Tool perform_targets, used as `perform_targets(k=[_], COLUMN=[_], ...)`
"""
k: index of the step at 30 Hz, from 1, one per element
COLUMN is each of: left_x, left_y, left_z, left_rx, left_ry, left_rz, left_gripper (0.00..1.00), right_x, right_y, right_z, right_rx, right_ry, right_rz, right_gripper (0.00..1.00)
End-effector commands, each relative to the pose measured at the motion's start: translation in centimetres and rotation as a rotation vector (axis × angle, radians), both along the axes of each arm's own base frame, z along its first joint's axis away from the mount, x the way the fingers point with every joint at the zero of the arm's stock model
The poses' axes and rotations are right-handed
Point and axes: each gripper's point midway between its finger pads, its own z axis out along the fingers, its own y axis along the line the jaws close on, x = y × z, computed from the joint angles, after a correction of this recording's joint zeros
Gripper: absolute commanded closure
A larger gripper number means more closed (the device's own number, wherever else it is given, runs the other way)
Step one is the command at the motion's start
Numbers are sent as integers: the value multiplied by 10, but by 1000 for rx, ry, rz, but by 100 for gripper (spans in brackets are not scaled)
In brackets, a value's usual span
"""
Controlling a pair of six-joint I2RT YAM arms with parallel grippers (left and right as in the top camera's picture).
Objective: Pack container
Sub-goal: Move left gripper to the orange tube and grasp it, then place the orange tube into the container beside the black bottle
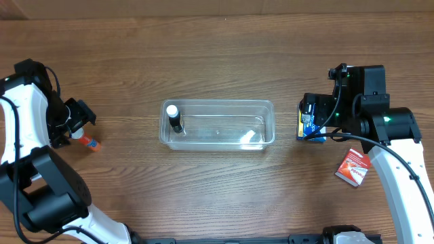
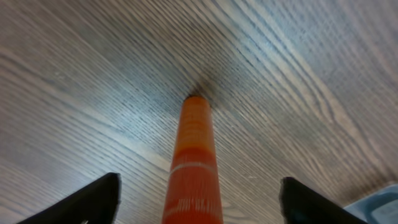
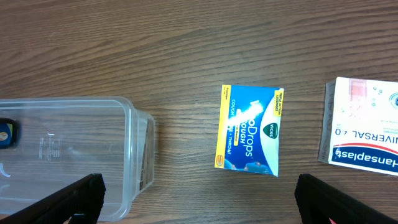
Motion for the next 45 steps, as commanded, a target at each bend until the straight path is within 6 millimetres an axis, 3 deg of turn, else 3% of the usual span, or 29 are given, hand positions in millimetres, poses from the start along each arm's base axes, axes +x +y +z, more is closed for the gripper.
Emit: perform_targets(k=[1, 11, 17, 22, 25, 28, 34, 38, 41, 45], left_x=[-2, 0, -1, -3, 1, 7, 14, 6, -2, -4], left_y=[-7, -18, -23, -25, -32, -41, -91, -146, -182, -214], left_z=[-13, -14, -13, -12, -5, 15, 89, 135, 150, 145], left_rx=[-29, -33, -36, -45, -60, -39, 24, 42, 39, 42], left_ry=[33, 44, 56, 59, 28, -29, -222, -374, -427, -421], left_rz=[-24, -55, -69, -68, -77, -110, -263, -425, -527, -596], left_gripper=[36, 65, 73, 85, 87, 92, 92, 96, 96, 96], right_x=[4, 4, 4, 4, 4, 4, 4, 5, 5, 5], right_y=[2, 2, 2, 2, 2, 2, 2, 2, 2, 2], right_z=[14, 14, 14, 14, 14, 14, 14, 15, 15, 15], right_rx=[3, 3, 3, 3, 3, 3, 3, 3, 3, 4], right_ry=[-41, -41, -41, -41, -41, -41, -41, -44, -46, -45], right_rz=[8, 8, 8, 8, 8, 8, 8, 8, 8, 7], right_gripper=[0, 0, 0, 0, 0, 0, 0, 0, 0, 0])
